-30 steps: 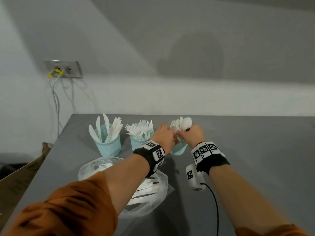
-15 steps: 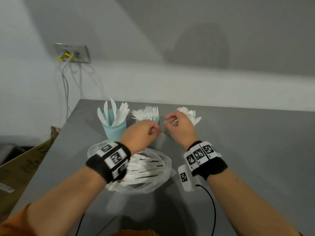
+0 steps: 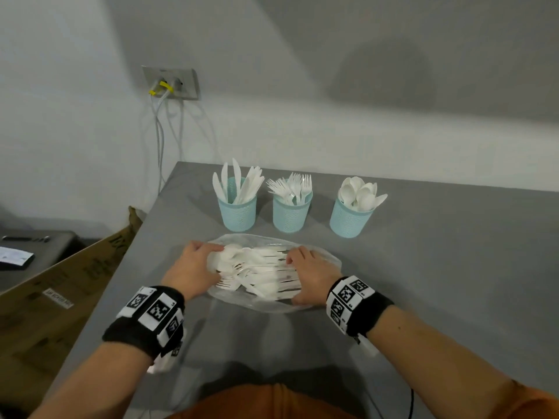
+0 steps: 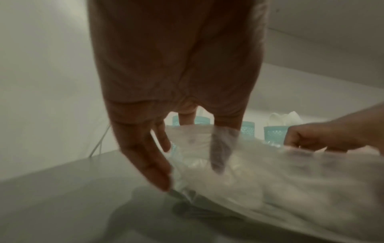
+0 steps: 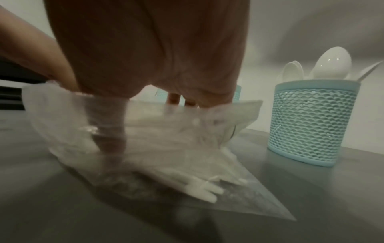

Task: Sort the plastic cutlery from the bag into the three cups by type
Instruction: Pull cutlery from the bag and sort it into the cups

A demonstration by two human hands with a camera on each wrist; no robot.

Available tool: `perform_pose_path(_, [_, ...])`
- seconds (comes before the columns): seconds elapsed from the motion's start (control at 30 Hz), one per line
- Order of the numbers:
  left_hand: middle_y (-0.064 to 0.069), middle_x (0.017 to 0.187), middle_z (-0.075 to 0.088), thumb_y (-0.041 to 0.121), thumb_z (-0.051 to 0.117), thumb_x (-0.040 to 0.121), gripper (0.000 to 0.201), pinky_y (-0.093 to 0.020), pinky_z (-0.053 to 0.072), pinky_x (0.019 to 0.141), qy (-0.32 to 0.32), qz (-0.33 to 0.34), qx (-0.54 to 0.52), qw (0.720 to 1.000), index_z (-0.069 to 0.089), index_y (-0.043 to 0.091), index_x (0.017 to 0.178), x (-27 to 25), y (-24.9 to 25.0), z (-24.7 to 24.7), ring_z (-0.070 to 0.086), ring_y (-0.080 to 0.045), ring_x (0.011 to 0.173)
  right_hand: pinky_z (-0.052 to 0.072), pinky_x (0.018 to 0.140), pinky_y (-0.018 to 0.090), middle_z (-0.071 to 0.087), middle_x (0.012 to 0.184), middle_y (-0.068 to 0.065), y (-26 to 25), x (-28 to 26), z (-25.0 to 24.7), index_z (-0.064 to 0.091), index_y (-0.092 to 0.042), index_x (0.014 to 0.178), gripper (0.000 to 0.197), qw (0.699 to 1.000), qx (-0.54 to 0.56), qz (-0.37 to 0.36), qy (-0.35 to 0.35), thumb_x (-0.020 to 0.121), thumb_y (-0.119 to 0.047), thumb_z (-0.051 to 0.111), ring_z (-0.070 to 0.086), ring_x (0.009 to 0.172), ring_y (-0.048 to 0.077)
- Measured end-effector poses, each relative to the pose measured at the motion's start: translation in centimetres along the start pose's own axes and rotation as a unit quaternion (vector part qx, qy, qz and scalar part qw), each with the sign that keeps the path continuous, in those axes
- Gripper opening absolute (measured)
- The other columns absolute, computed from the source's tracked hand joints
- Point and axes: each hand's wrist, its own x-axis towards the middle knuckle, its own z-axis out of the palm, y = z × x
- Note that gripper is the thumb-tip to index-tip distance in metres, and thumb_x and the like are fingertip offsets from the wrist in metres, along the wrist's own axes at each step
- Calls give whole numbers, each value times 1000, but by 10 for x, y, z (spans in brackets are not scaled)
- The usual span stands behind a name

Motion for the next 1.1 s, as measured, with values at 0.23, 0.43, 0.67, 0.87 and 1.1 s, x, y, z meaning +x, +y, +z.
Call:
perform_pose_path(0.23, [-8,130,36,-1,71,71,78,-17,30,96,-11,52,-80,995,40,18,140,-9,5,4,46,-21,115,27,113,44,24,147,5,-25,15,13,12,-24,146,99,998,-11,-44,35,71,-55,67,27,134,26])
perform_pose_path(0.43, [-1,121,34,-6,68,71,81,-10,27,92,-2,68,-117,991,37,15,143,-13,5,8,38,-9,105,18,116,48,17,153,4,-35,32,5,12,-25,149,97,997,14,4,-78,73,-40,69,17,141,29])
perform_pose_path(0.67, [4,118,32,-5,67,72,81,-10,29,90,9,71,-131,989,37,18,144,-15,5,8,38,-8,105,7,118,49,12,159,-2,-38,40,13,11,-24,150,100,998,4,-17,-66,72,-66,59,10,146,22])
perform_pose_path(0.87, [1,122,35,-6,66,72,82,-8,28,88,24,72,-136,988,36,17,145,-15,0,3,39,-8,106,29,110,44,40,140,6,-36,48,4,39,-19,137,72,998,-26,7,-60,78,-53,60,34,132,28])
perform_pose_path(1.1, [7,121,32,-5,64,73,83,-11,35,83,17,67,-137,988,34,22,145,-15,2,-1,42,-11,110,45,99,38,60,122,1,-36,55,-1,57,-23,116,49,997,-34,4,-69,75,-50,49,53,118,23])
